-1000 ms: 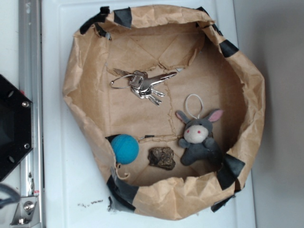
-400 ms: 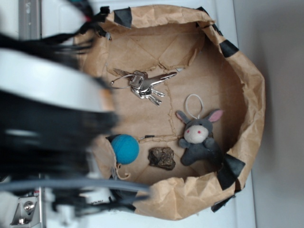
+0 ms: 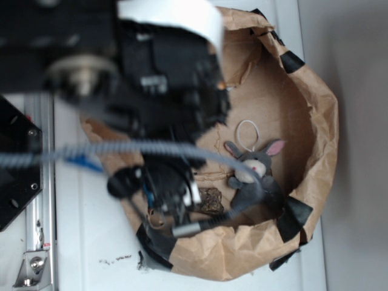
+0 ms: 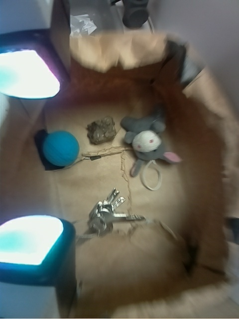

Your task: Grab the silver keys.

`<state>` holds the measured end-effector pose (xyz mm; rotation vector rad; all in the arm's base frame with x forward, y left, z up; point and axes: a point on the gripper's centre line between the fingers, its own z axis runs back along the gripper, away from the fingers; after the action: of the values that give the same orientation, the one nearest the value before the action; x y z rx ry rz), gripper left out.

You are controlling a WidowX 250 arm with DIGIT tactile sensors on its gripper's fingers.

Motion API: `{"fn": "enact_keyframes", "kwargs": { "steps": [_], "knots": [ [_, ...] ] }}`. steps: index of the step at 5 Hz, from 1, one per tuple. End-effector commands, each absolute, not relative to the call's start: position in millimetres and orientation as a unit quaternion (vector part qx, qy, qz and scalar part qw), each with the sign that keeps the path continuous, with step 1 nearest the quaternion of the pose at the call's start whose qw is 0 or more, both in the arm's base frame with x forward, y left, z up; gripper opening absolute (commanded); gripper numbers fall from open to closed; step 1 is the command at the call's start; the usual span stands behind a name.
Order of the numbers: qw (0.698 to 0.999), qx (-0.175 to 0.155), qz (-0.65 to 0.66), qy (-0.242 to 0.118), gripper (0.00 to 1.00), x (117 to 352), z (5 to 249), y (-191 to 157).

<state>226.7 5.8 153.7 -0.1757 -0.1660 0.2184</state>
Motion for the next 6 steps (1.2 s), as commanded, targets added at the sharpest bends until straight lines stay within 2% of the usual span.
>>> {"fn": "enact_keyframes", "kwargs": {
  "steps": [1,2,3,4,6],
  "knots": [
    [0.983,-0.058,0.151,-0.093,1.0,231.5,86.6,39.3],
    [0.983,-0.041,0.169,-0.063,1.0,234.9,69.0,46.4],
    [0.983,-0.019,0.175,-0.059,1.0,220.8,54.7,64.4],
    [0.985,-0.016,0.158,-0.059,1.0,219.4,44.3,57.4],
    [0.988,-0.029,0.138,-0.066,1.0,208.8,42.4,59.6]
  ]
}}
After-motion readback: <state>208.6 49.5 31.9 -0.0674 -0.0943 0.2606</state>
